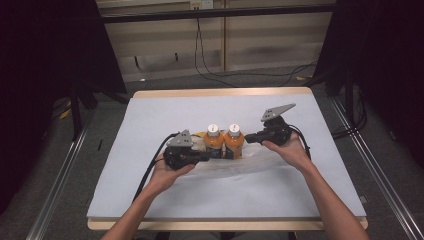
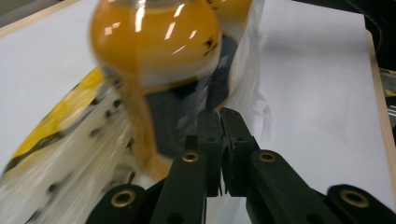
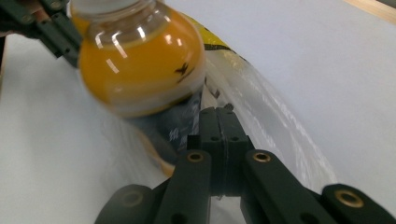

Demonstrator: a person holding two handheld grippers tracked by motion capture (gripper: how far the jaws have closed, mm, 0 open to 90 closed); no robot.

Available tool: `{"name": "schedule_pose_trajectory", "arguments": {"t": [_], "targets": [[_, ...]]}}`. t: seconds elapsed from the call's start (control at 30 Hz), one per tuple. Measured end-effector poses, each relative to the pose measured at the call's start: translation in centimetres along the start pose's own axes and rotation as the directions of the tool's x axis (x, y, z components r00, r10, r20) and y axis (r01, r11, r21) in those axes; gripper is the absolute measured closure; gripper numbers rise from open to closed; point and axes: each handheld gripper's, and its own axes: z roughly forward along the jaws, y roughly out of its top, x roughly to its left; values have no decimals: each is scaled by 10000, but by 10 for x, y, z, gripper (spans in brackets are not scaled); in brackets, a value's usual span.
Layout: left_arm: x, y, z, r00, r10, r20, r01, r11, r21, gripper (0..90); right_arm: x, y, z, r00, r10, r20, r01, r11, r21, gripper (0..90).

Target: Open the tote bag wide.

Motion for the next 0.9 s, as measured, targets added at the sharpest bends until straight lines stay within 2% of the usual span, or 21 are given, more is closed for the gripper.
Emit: {"name": "schedule_pose_trajectory", "arguments": {"t": [0.07, 0.1, 0.23, 0.3, 0.33, 0.4, 0.47, 0.63, 0.77, 0.9], "targets": [[-2, 2, 4, 10000, 52, 56, -52, 10000, 24, 892, -3, 5, 7, 10000, -3, -36, 3, 10000, 74, 900], [-5, 5, 10, 9996, 295, -18, -296, 9995, -137, 896, -5, 7, 11, 10000, 12, -73, -12, 10000, 82, 900], [-5, 11, 20, 10000, 56, 30, -55, 9995, -326, 900, -11, 15, 23, 9993, -3, -375, 7, 9999, 124, 900], [-5, 11, 24, 9999, 150, 51, -148, 9995, -278, 900, -12, 16, 26, 9991, 37, -423, -31, 9999, 139, 900], [-7, 10, 29, 9997, 232, 11, -232, 9997, -100, 900, -14, 19, 32, 9980, -15, -631, 30, 9997, 240, 900], [-9, 9, 32, 9998, 195, -2, -195, 9998, -91, 900, -15, 21, 37, 9976, -42, -684, 57, 9997, 218, 900], [-10, 6, 41, 9996, 273, -22, -272, 9995, 141, 900, -17, 19, 43, 9958, 108, -909, -79, 9995, 318, 900], [-14, -2, 49, 9992, 355, -173, -344, 9977, 586, 900, -20, 8, 57, 9945, 315, -1004, -234, 9965, 804, 900], [-11, -8, 50, 9993, 312, -214, -297, 9972, 682, 900, -22, 4, 64, 9943, 462, -966, -352, 9931, 1122, 900], [-12, -14, 54, 9994, 247, -241, -228, 9968, 763, 900, -26, -4, 75, 9917, 822, -990, -654, 9846, 1623, 900]]}}
